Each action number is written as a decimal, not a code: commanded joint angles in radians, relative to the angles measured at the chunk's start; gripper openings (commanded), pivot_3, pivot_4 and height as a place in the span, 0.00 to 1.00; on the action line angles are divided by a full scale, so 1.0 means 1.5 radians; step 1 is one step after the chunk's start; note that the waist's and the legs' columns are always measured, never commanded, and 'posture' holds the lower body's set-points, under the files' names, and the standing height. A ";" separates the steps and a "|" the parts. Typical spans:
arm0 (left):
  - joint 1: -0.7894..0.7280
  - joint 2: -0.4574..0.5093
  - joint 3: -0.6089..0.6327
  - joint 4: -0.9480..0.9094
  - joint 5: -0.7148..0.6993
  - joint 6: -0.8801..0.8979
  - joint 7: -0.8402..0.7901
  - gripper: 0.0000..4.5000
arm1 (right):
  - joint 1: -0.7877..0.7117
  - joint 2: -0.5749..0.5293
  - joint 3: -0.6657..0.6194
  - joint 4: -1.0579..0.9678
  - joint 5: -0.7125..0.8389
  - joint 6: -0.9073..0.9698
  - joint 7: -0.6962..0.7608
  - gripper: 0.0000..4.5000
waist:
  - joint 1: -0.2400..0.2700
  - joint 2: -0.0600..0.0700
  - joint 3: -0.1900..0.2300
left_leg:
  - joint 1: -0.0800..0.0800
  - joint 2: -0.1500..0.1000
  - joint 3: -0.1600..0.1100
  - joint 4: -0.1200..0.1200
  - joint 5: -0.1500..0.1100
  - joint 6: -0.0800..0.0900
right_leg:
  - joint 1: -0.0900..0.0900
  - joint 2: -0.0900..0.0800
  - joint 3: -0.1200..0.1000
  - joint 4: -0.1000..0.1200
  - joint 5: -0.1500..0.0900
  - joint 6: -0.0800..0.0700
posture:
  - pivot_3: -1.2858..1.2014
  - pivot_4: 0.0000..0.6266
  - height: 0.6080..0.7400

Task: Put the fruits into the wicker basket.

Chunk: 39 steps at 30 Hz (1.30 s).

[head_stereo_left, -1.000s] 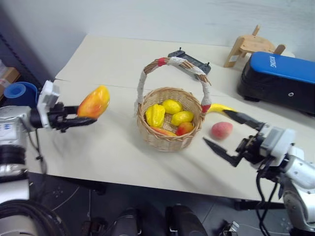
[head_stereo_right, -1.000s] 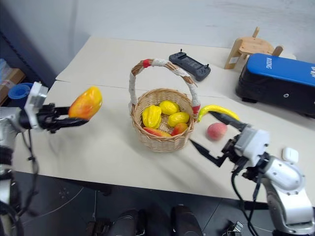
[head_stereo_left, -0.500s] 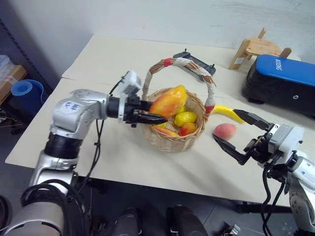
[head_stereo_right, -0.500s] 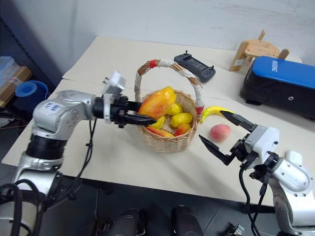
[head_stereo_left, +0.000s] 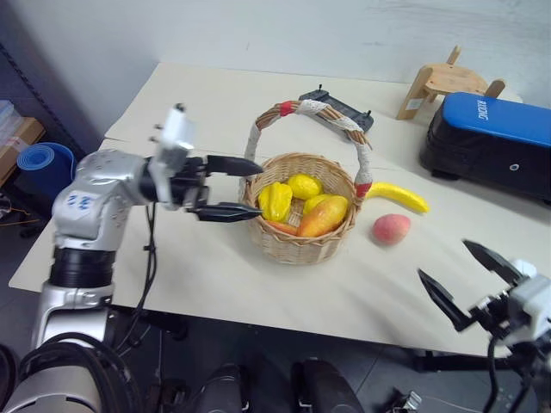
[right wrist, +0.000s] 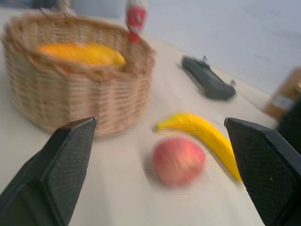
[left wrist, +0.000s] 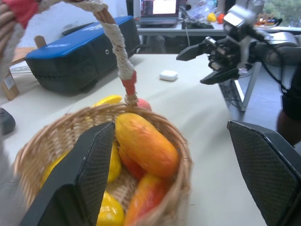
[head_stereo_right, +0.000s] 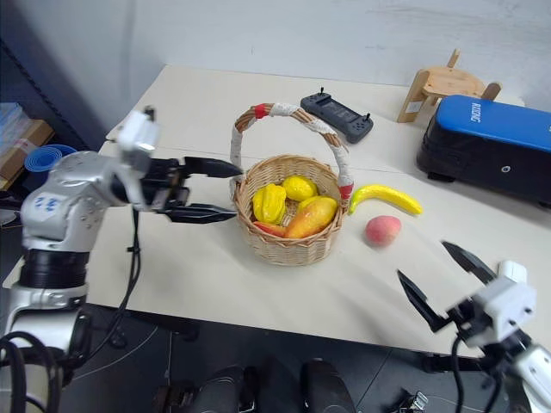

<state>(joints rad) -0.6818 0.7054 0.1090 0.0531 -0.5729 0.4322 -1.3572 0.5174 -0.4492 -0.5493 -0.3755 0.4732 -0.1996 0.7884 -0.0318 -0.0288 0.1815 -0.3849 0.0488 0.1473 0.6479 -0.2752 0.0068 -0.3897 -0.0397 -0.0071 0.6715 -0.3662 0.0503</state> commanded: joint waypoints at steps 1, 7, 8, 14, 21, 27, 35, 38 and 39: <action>0.093 0.053 0.067 0.029 0.026 -0.083 -0.019 0.89 | 0.042 0.019 -0.047 0.069 0.006 -0.060 0.022 1.00 | 0.000 0.000 0.000 | 0.000 0.000 0.000 0.000 0.000 0.000 | 0.000 0.000 0.000 0.000 0.000 0.000 | 0.52 0.24 1.00; 0.217 0.096 0.145 0.064 0.016 -0.099 0.008 1.00 | 0.047 0.016 -0.034 0.149 0.007 -0.094 0.050 1.00 | 0.000 0.000 0.000 | 0.001 0.000 0.000 -0.001 -0.002 0.001 | 0.000 -0.002 0.000 0.000 0.000 -0.001 | 0.52 0.24 1.00; 0.224 0.106 0.151 0.056 0.008 -0.090 0.000 1.00 | 0.025 0.003 -0.022 0.149 0.013 -0.081 0.054 1.00 | 0.001 0.000 0.000 | 0.001 0.000 -0.001 -0.001 -0.002 0.001 | 0.000 -0.002 -0.001 0.000 0.000 -0.001 | 0.52 0.24 1.00; 0.206 0.107 0.166 -0.036 -0.071 -0.032 0.007 1.00 | -0.170 -0.115 0.053 0.141 0.054 0.111 0.042 1.00 | -0.003 0.000 0.000 | 0.001 -0.001 -0.001 -0.001 -0.002 0.002 | 0.001 -0.003 -0.001 0.001 0.000 -0.001 | 0.52 0.24 1.00; 0.181 0.085 0.157 -0.122 -0.129 0.040 0.071 1.00 | -0.447 -0.171 0.185 0.234 0.025 0.321 -0.006 1.00 | 0.000 0.001 0.000 | 0.000 0.000 -0.001 0.000 -0.001 0.000 | -0.001 -0.001 -0.001 0.003 -0.001 -0.001 | 0.52 0.24 1.00; 0.187 0.081 0.151 -0.148 -0.135 0.053 0.088 1.00 | -0.592 -0.145 0.266 0.407 -0.053 0.312 0.001 1.00 | 0.000 0.001 0.001 | -0.001 0.000 0.000 0.001 -0.001 0.001 | -0.002 -0.001 -0.001 0.002 -0.001 -0.001 | 0.52 0.24 1.00; 0.157 0.093 0.133 -0.139 -0.135 0.065 0.076 1.00 | -0.627 -0.142 0.299 0.477 -0.062 0.329 0.086 1.00 | 0.000 0.001 0.001 | -0.002 0.000 0.000 0.001 -0.001 0.001 | -0.002 -0.001 -0.001 0.002 -0.001 -0.001 | 0.52 0.24 1.00; 0.144 0.092 0.129 -0.132 -0.134 0.066 0.075 1.00 | -0.624 -0.133 0.279 0.459 -0.047 0.305 0.098 0.87 | -0.003 0.001 0.001 | -0.001 0.000 0.000 0.001 -0.001 0.001 | -0.002 -0.001 -0.001 0.002 -0.001 -0.001 | 0.52 0.24 1.00; 0.142 0.091 0.128 -0.131 -0.133 0.065 0.074 1.00 | -0.619 -0.132 0.271 0.447 -0.038 0.301 0.105 0.80 | -0.004 0.001 0.001 | -0.001 0.000 0.000 0.001 -0.001 0.001 | -0.002 -0.001 -0.001 0.002 -0.001 -0.001 | 0.52 0.24 1.00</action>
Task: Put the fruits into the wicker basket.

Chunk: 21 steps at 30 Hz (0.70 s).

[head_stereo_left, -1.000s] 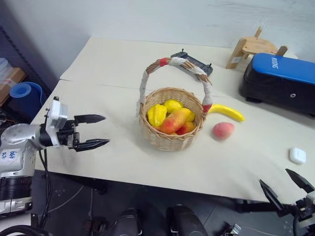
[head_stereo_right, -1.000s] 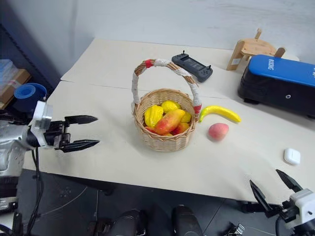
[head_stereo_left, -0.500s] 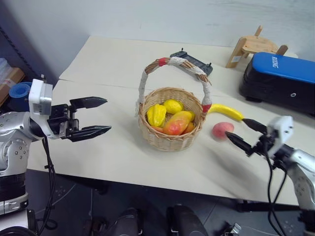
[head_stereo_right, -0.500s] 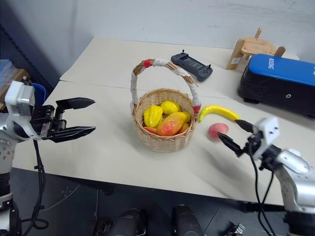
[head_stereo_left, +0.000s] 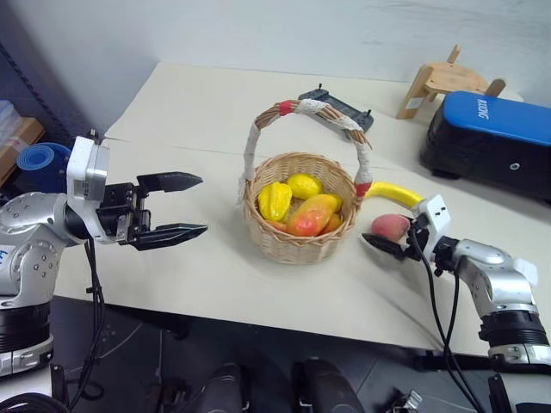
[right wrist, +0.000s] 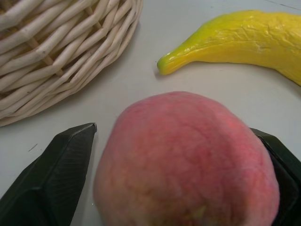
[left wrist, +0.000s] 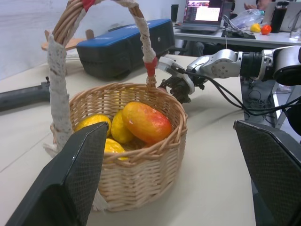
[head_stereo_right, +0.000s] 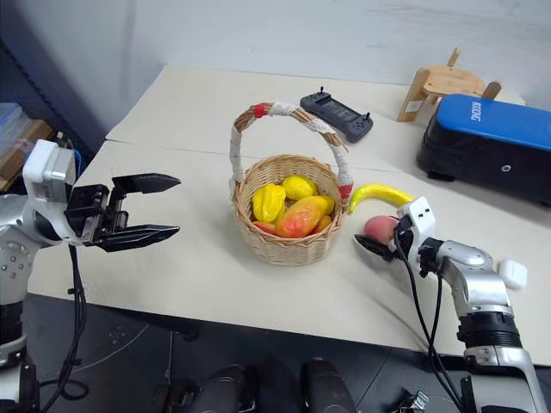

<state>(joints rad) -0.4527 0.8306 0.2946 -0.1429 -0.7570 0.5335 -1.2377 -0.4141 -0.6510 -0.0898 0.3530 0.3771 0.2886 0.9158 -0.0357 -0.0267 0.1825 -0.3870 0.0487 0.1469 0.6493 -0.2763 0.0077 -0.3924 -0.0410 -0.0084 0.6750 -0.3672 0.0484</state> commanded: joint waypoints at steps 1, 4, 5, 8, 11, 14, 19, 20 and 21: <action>-0.011 0.006 0.003 0.001 -0.010 -0.003 -0.006 1.00 | 0.011 0.001 -0.043 -0.055 0.036 -0.022 0.026 0.72 | -0.002 0.000 0.000 | 0.000 0.000 0.000 0.000 0.000 0.000 | 0.000 0.000 0.000 0.000 0.000 0.000 | 0.52 0.24 1.00; -0.010 0.005 0.001 0.003 -0.011 -0.002 -0.012 1.00 | 0.057 -0.020 -0.066 -0.138 0.074 -0.003 0.065 0.58 | 0.000 0.000 0.000 | 0.000 0.000 0.000 0.000 0.000 0.000 | 0.000 0.000 0.000 0.000 0.000 0.000 | 0.52 0.24 1.00; -0.009 0.006 0.001 0.004 -0.012 -0.001 -0.014 1.00 | 0.071 -0.025 -0.077 -0.169 0.090 0.006 0.073 0.58 | 0.001 0.000 0.000 | 0.000 0.000 0.000 0.000 0.000 0.000 | 0.000 0.000 0.000 0.000 0.000 0.000 | 0.52 0.24 1.00; -0.008 0.006 -0.002 0.012 -0.012 -0.002 -0.026 1.00 | 0.125 -0.078 -0.127 -0.343 0.204 0.136 0.082 0.58 | 0.004 0.001 0.001 | 0.000 0.000 0.000 0.000 0.000 0.000 | 0.000 0.000 0.000 0.000 0.000 0.000 | 0.52 0.24 1.00; -0.003 0.000 -0.005 0.013 -0.010 -0.006 -0.028 1.00 | 0.145 -0.129 -0.142 -0.510 0.345 0.270 0.060 0.58 | 0.001 0.001 0.001 | 0.000 0.000 0.000 0.000 0.000 0.000 | 0.000 0.000 0.000 0.000 0.000 0.000 | 0.52 0.24 1.00; 0.009 -0.010 -0.010 0.013 -0.006 -0.012 -0.023 1.00 | 0.097 -0.108 -0.115 -0.602 0.418 0.319 -0.030 0.58 | -0.007 -0.001 0.000 | 0.001 0.001 -0.001 -0.001 0.000 -0.001 | 0.001 0.001 0.000 0.000 0.000 0.000 | 0.52 0.24 1.00; 0.017 -0.022 -0.016 0.014 0.000 -0.019 -0.013 1.00 | -0.057 -0.005 -0.007 -0.612 0.379 0.369 -0.211 0.58 | -0.013 -0.001 0.000 | 0.000 0.000 -0.001 -0.001 0.000 -0.001 | 0.000 0.000 0.000 0.000 0.000 0.000 | 0.52 0.24 1.00; 0.017 -0.023 -0.017 0.015 0.001 -0.021 -0.013 1.00 | -0.082 0.020 0.019 -0.603 0.351 0.375 -0.249 0.58 | -0.012 -0.001 0.000 | 0.000 0.000 -0.001 -0.001 0.000 -0.001 | -0.001 0.000 0.000 0.000 0.000 0.000 | 0.52 0.24 1.00; 0.017 -0.024 -0.019 0.015 0.002 -0.022 -0.012 1.00 | -0.103 0.045 0.043 -0.590 0.316 0.373 -0.287 0.58 | -0.012 -0.001 0.000 | 0.000 0.000 -0.001 -0.001 0.000 -0.001 | -0.001 0.000 0.000 0.000 0.000 0.000 | 0.52 0.24 1.00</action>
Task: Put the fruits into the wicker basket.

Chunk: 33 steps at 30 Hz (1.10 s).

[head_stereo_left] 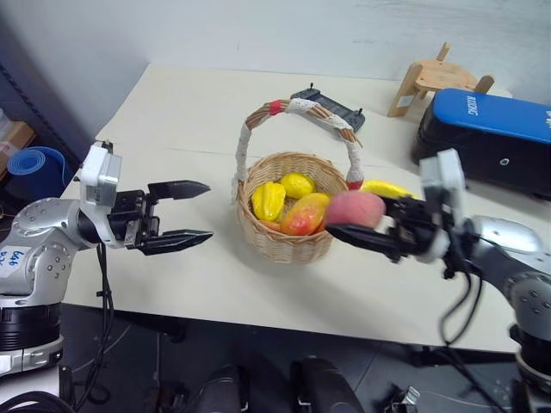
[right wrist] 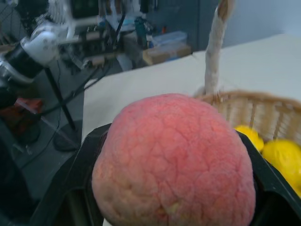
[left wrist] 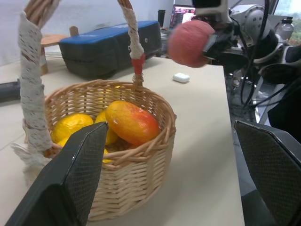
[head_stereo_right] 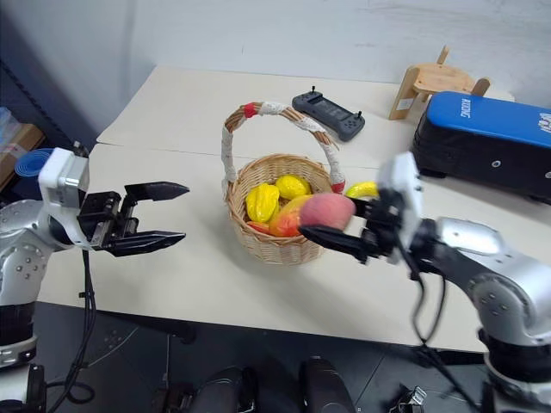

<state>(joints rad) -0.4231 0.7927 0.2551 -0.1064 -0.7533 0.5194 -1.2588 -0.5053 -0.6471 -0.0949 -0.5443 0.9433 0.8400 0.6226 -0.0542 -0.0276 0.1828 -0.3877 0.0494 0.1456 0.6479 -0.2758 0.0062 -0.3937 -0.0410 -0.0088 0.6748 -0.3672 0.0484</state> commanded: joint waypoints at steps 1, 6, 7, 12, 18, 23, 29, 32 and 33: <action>-0.002 0.001 0.007 -0.011 0.000 -0.013 0.004 1.00 | -0.053 0.059 0.059 0.016 -0.084 0.005 -0.118 0.58 | 0.000 0.000 0.000 | 0.000 0.000 0.000 0.000 0.000 0.000 | 0.000 0.000 0.000 0.000 0.000 0.000 | 0.52 0.24 1.00; 0.002 -0.005 0.008 -0.018 -0.001 -0.016 0.015 1.00 | -0.056 0.133 0.109 0.039 -0.151 -0.015 -0.168 0.80 | 0.002 0.000 0.000 | -0.002 0.000 0.000 0.000 0.000 0.000 | -0.001 0.000 0.000 -0.001 0.000 0.000 | 0.52 0.24 1.00; 0.001 -0.005 0.009 -0.018 -0.001 -0.015 0.017 1.00 | -0.056 0.143 0.110 0.041 -0.159 -0.021 -0.172 0.88 | 0.001 0.000 0.000 | -0.002 0.000 0.000 0.000 0.000 0.001 | -0.001 0.000 0.000 -0.001 0.000 0.000 | 0.52 0.24 1.00; -0.009 0.000 0.008 -0.012 -0.002 -0.014 0.018 1.00 | -0.012 0.141 0.068 0.006 -0.102 -0.045 -0.085 0.99 | 0.001 0.000 0.000 | -0.002 0.000 0.000 0.000 0.000 0.001 | -0.001 0.000 0.000 -0.001 0.000 0.000 | 0.52 0.24 1.00; -0.016 -0.003 0.004 -0.005 0.001 -0.020 0.015 1.00 | 0.131 0.052 -0.058 -0.061 -0.017 -0.076 0.031 0.99 | 0.008 0.000 0.000 | -0.002 0.000 0.000 0.000 -0.001 0.001 | 0.000 0.000 -0.001 -0.002 0.000 0.000 | 0.52 0.24 1.00; -0.018 -0.004 0.000 0.002 0.002 -0.021 0.011 1.00 | 0.291 0.008 -0.210 -0.034 -0.028 -0.130 0.063 0.99 | 0.011 0.000 0.000 | -0.001 0.000 0.000 -0.001 -0.001 0.001 | 0.001 0.000 -0.001 -0.003 0.000 0.000 | 0.52 0.24 1.00; -0.027 -0.005 -0.008 0.021 0.010 -0.032 0.008 1.00 | 0.442 0.027 -0.331 0.181 -0.219 -0.403 0.128 0.99 | 0.017 0.000 0.000 | 0.000 -0.001 0.000 0.000 -0.001 0.001 | 0.002 0.000 0.000 -0.004 0.000 0.001 | 0.52 0.24 1.00; -0.034 -0.005 -0.006 0.027 0.011 -0.035 0.014 1.00 | 0.522 0.026 -0.339 0.257 -0.302 -0.544 0.180 0.99 | 0.017 0.000 0.000 | 0.000 0.000 0.000 -0.001 -0.001 0.001 | 0.002 0.001 0.000 -0.005 0.000 0.001 | 0.52 0.24 1.00; -0.036 -0.005 -0.006 0.031 0.013 -0.038 0.014 1.00 | 0.535 0.032 -0.344 0.271 -0.314 -0.574 0.178 0.99 | 0.017 0.000 0.000 | 0.000 0.000 0.000 -0.001 -0.001 0.001 | 0.002 0.001 0.000 -0.005 0.000 0.001 | 0.52 0.24 1.00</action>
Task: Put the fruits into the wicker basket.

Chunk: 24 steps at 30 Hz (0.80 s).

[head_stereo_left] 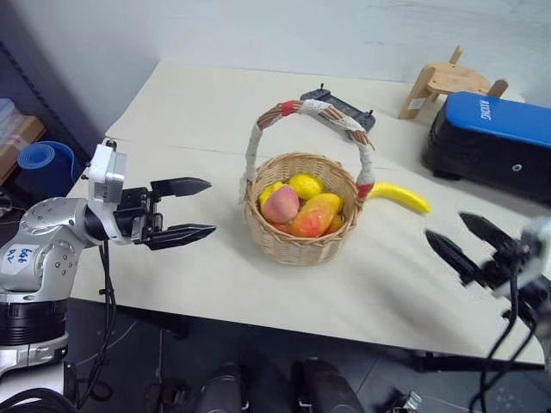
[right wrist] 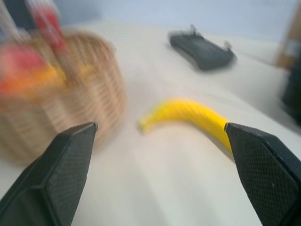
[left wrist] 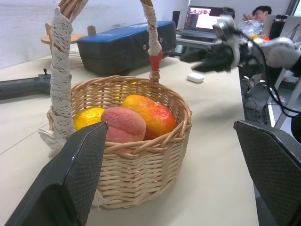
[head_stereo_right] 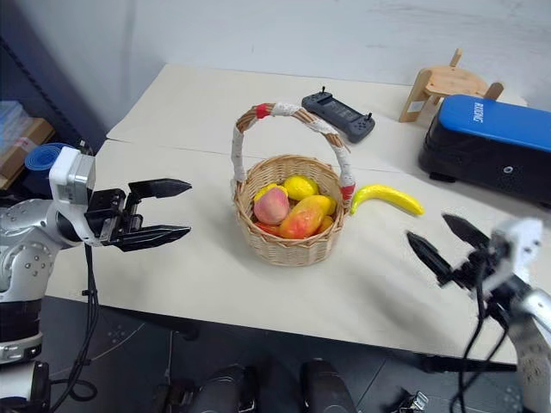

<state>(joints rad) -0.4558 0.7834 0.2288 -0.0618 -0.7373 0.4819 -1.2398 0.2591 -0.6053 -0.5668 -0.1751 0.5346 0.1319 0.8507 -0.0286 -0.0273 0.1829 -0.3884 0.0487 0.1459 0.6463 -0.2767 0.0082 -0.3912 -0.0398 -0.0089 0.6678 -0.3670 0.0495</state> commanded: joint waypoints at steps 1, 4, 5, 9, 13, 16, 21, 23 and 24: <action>-0.016 0.000 0.012 0.004 0.004 -0.017 0.002 1.00 | 0.033 0.012 -0.034 0.038 -0.047 -0.124 0.017 0.99 | -0.001 0.000 0.000 | 0.000 0.000 0.000 0.000 0.000 0.000 | 0.000 0.000 0.000 0.000 0.000 0.000 | 0.52 0.24 1.00; -0.020 -0.001 0.011 0.008 0.001 -0.016 0.003 1.00 | 0.037 0.033 -0.045 0.075 -0.055 -0.166 -0.011 0.99 | -0.010 0.000 0.000 | 0.002 0.000 0.001 0.000 0.000 0.000 | 0.001 0.000 0.002 0.002 0.000 0.000 | 0.52 0.24 1.00; -0.023 0.000 0.011 0.009 -0.002 -0.010 0.005 1.00 | 0.028 0.041 -0.047 0.081 -0.049 -0.172 -0.022 0.99 | -0.012 0.000 0.000 | 0.002 0.000 0.001 0.000 0.000 -0.001 | 0.001 0.000 0.002 0.003 0.000 0.000 | 0.52 0.24 1.00; -0.050 -0.001 0.012 0.030 -0.005 -0.004 0.015 1.00 | -0.058 0.005 -0.016 0.098 -0.033 -0.127 -0.030 0.99 | -0.019 0.001 0.000 | 0.003 0.000 0.001 0.000 0.001 -0.001 | 0.001 0.000 0.002 0.004 0.000 0.000 | 0.52 0.24 1.00; -0.085 -0.011 -0.002 0.065 0.013 -0.018 0.011 1.00 | -0.239 -0.082 0.075 0.189 -0.058 -0.036 0.004 0.99 | -0.022 0.001 0.001 | 0.004 0.000 0.002 0.001 0.001 -0.001 | 0.001 0.000 0.003 0.005 0.000 0.000 | 0.52 0.24 1.00; -0.100 -0.022 -0.009 0.072 0.014 -0.015 0.011 1.00 | -0.399 -0.112 0.168 0.330 -0.132 0.023 -0.014 0.99 | -0.019 0.001 0.001 | 0.004 0.000 0.003 0.001 0.001 -0.001 | 0.000 0.001 0.003 0.005 0.000 0.000 | 0.52 0.24 1.00; -0.096 -0.037 0.007 0.052 -0.009 0.013 0.031 1.00 | -0.593 -0.099 0.273 0.537 -0.228 0.038 -0.039 0.99 | -0.016 0.001 0.001 | 0.001 0.000 0.003 0.001 0.001 -0.001 | -0.002 0.001 0.003 0.005 0.000 0.000 | 0.52 0.24 1.00; -0.089 -0.039 0.012 0.039 -0.014 0.023 0.037 1.00 | -0.630 -0.084 0.287 0.593 -0.238 0.027 -0.034 0.99 | -0.016 0.001 0.001 | 0.000 0.000 0.002 0.001 0.001 -0.001 | -0.002 0.001 0.003 0.004 0.000 0.000 | 0.52 0.24 1.00; -0.087 -0.040 0.013 0.034 -0.017 0.028 0.040 1.00 | -0.643 -0.079 0.292 0.615 -0.241 0.020 -0.032 0.99 | -0.016 0.001 0.001 | 0.000 0.000 0.002 0.001 0.001 -0.001 | -0.003 0.001 0.003 0.004 0.000 0.000 | 0.52 0.24 1.00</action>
<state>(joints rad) -0.5869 0.7194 0.2224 0.0374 -0.7334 0.5160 -1.1894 -0.6811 -0.7175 -0.1211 0.7096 0.1808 0.1912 0.7978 -0.0528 -0.0251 0.1844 -0.3889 0.0489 0.1483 0.6481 -0.2755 0.0070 -0.3950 -0.0390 -0.0038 0.6734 -0.3672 0.0494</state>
